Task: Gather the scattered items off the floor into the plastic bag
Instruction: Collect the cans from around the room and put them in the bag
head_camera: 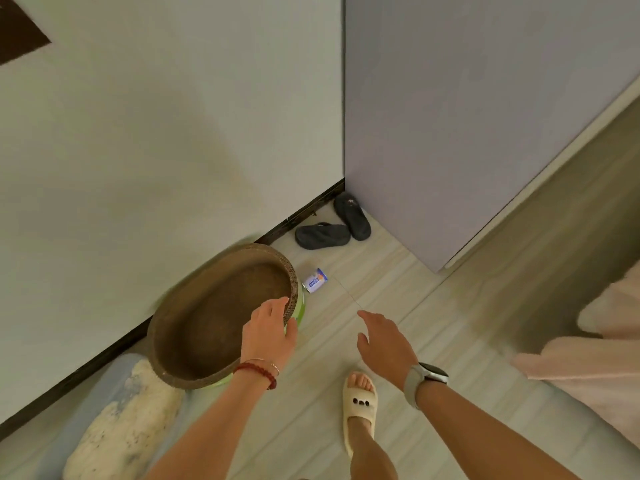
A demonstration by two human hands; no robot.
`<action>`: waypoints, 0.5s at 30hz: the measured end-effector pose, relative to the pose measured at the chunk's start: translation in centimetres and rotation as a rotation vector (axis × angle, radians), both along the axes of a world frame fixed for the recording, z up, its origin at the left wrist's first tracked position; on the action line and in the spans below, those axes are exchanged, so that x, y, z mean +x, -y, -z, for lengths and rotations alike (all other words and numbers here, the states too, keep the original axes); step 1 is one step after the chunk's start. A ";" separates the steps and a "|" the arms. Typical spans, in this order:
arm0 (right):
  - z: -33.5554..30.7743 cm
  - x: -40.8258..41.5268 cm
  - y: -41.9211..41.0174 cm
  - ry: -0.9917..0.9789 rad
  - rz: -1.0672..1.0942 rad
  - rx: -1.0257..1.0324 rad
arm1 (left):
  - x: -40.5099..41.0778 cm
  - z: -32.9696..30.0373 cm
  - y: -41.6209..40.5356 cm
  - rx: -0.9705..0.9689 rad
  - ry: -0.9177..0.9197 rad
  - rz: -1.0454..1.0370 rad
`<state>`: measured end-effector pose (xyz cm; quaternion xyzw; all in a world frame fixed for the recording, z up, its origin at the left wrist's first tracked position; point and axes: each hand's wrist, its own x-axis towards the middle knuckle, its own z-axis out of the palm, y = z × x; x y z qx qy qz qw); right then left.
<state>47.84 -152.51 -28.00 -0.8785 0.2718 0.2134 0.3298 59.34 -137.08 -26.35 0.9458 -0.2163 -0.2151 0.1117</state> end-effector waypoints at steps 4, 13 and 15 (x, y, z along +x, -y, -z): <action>8.3 5.7 3.4 -0.071 -0.134 -0.050 | 4.8 8.3 2.9 0.035 -0.045 0.014; 36.0 17.1 5.2 -0.126 -0.357 -0.153 | 14.0 35.9 5.5 0.085 -0.075 -0.032; 41.6 19.9 5.1 -0.108 -0.393 -0.214 | 15.8 41.3 5.4 0.065 -0.021 -0.010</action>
